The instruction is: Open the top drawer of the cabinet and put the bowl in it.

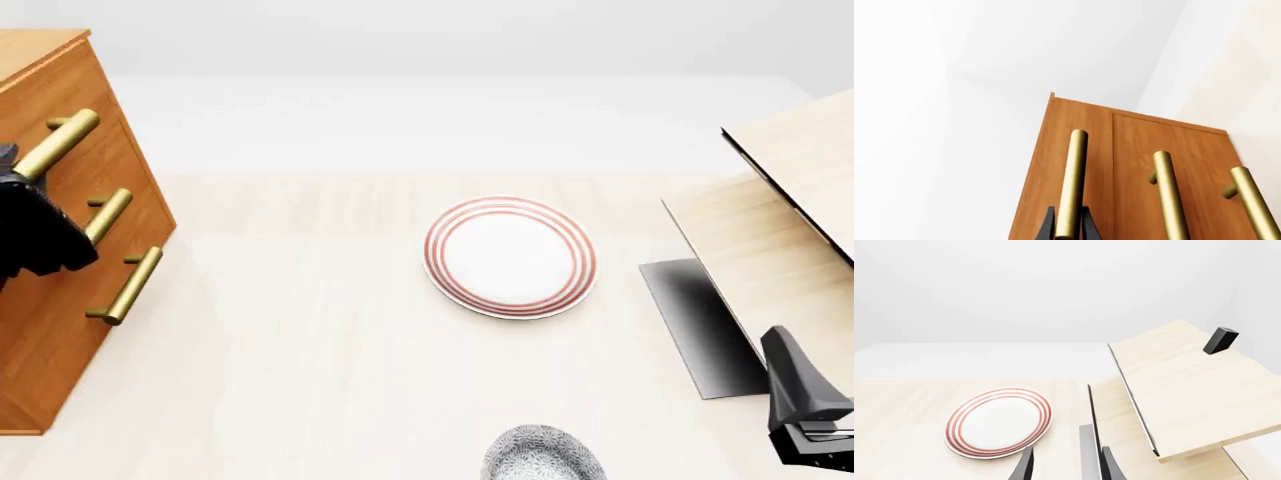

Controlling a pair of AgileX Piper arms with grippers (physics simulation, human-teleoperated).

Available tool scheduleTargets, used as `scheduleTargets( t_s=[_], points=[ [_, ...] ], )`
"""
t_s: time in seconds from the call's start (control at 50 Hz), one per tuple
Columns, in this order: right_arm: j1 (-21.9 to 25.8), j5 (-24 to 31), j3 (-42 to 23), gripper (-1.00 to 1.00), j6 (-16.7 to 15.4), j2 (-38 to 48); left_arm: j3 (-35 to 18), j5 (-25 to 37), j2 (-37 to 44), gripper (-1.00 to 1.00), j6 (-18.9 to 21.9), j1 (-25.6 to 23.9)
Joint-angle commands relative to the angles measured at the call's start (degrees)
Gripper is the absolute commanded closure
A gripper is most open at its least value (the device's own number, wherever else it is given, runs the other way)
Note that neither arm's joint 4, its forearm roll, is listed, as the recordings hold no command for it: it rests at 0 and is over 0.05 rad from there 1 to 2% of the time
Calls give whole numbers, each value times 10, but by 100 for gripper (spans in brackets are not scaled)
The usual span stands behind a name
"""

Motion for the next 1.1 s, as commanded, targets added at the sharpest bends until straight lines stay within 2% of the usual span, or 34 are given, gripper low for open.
scheduleTargets(
  t_s=[0.02, 0.3, 1.1],
  points=[
    [0, 0, 0, -100, 0, -1, 16, 7, -29, 100, 9, -13],
    [0, 0, 0, -100, 0, -1, 40, -1, -40, 100, 11, -33],
    [0, 0, 0, -100, 0, -1, 44, -6, -43, 100, 15, -129]
  ],
)
